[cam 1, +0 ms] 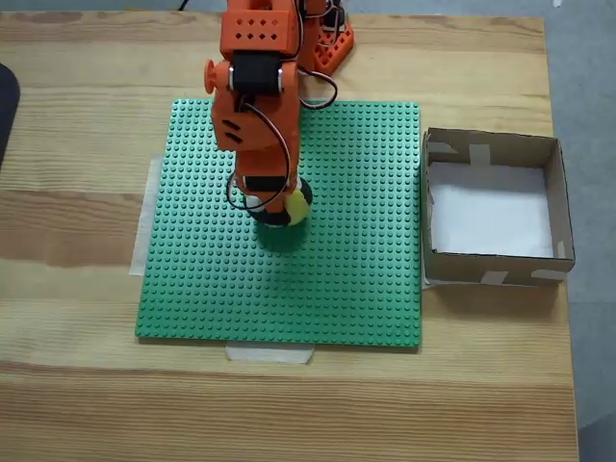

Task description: Pick the ball and put it in the box.

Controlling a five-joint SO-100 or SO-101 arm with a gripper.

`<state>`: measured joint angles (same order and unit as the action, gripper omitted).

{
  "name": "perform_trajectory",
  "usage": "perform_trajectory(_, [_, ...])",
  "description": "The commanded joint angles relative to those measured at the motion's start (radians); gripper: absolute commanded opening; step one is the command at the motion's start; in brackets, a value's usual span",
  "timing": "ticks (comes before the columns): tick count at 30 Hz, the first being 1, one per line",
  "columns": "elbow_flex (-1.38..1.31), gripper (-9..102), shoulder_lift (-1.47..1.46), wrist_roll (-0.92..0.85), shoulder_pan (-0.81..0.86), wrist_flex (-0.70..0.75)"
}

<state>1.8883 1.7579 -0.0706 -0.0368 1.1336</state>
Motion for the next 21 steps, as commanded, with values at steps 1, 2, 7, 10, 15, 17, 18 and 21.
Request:
perform_trajectory(1, [-0.123,-1,0.023,-0.017,0.009,0.057])
perform_trajectory(2, [-0.146,-1,0.023,-0.02,0.009,0.074])
perform_trajectory(7, [-0.27,-1,0.023,-0.023,0.006,0.161])
perform_trajectory(10, [-0.356,-1,0.023,-0.021,-0.008,0.215])
perform_trajectory(15, [-0.514,-1,0.023,-0.017,-0.043,0.293])
perform_trajectory(17, [-0.569,-1,0.025,-0.015,-0.061,0.311])
perform_trajectory(18, [-0.594,-1,0.025,-0.011,-0.069,0.316])
perform_trajectory(21, [-0.658,-1,0.025,-0.002,-0.103,0.319])
